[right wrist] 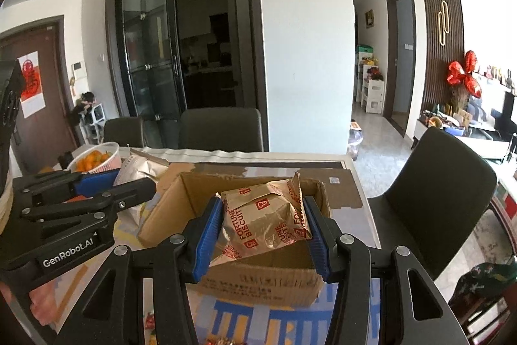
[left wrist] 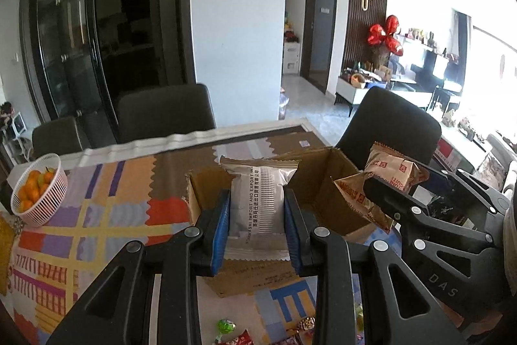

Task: Organize snacks
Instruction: 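Carry both packs over the cardboard box and open both grippers to drop them, then move both grippers back toward the snacks on the mat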

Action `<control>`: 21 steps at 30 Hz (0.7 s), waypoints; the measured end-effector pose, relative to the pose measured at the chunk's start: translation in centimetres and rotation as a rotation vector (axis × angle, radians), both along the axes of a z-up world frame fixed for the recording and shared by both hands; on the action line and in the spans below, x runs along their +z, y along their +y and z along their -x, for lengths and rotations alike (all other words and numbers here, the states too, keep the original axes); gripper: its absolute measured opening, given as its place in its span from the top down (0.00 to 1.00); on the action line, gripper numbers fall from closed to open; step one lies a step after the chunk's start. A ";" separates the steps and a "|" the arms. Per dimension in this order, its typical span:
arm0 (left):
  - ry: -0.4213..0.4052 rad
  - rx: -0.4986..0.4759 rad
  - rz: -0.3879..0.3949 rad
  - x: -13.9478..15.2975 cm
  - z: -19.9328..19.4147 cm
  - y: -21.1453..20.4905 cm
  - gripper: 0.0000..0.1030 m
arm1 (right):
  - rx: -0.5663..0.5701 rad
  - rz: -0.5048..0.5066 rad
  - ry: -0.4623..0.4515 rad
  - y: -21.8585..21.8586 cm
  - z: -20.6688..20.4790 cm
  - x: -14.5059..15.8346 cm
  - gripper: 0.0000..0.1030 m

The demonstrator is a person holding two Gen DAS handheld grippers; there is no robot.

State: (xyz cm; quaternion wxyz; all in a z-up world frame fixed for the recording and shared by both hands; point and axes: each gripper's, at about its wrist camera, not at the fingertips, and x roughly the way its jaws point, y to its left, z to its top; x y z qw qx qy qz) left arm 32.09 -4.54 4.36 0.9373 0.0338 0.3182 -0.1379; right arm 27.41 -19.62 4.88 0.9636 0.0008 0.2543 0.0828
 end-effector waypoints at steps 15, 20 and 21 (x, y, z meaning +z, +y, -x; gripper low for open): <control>0.086 0.034 -0.021 -2.6 -3.8 -0.7 0.53 | -0.034 0.050 0.097 -0.6 -5.3 -2.4 0.42; 0.070 0.045 -0.031 -2.5 -2.0 -0.4 0.44 | -0.047 0.056 0.115 -1.3 -4.3 -2.9 0.41; 0.062 0.043 -0.036 -2.4 -1.5 -0.3 0.43 | -0.048 0.049 0.118 -1.4 -3.9 -2.9 0.41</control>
